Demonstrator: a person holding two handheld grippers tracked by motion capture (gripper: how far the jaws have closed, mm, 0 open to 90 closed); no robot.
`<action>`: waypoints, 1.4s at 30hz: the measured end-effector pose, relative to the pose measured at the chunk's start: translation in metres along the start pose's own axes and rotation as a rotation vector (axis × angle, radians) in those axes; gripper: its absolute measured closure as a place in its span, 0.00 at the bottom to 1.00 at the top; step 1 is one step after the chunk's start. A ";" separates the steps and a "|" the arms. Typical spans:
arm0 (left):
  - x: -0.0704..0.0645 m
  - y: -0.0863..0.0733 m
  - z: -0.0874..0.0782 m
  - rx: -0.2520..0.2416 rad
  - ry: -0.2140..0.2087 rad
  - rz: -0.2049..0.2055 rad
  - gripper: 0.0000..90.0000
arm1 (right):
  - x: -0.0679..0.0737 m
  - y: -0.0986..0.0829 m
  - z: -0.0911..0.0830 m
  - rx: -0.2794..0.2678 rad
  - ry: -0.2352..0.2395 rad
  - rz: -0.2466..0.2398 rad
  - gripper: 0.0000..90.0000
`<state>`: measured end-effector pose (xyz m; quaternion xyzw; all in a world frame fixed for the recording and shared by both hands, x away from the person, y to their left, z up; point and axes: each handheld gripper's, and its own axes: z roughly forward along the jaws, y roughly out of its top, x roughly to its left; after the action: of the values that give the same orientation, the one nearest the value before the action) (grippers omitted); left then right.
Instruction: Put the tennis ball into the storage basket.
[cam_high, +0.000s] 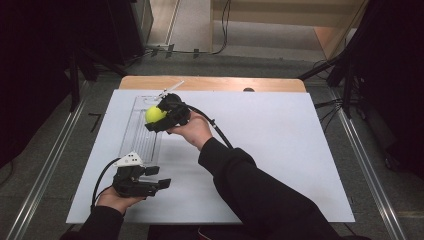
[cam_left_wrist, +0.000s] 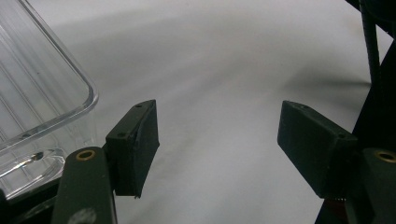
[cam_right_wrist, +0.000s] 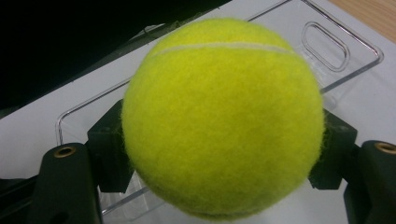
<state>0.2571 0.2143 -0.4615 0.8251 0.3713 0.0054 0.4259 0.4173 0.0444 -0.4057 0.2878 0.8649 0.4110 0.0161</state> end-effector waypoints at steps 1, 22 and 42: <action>0.000 0.000 0.000 0.000 0.001 0.000 0.33 | 0.001 0.001 0.002 -0.003 0.003 -0.003 0.26; -0.001 0.000 0.000 0.000 -0.001 0.002 0.33 | 0.010 0.009 0.029 0.007 0.020 -0.017 0.26; -0.001 0.000 0.000 0.000 -0.007 0.003 0.33 | 0.016 0.011 0.048 0.007 0.040 -0.001 0.26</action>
<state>0.2559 0.2137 -0.4610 0.8257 0.3685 0.0028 0.4272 0.4219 0.0917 -0.4260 0.2792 0.8665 0.4137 -0.0021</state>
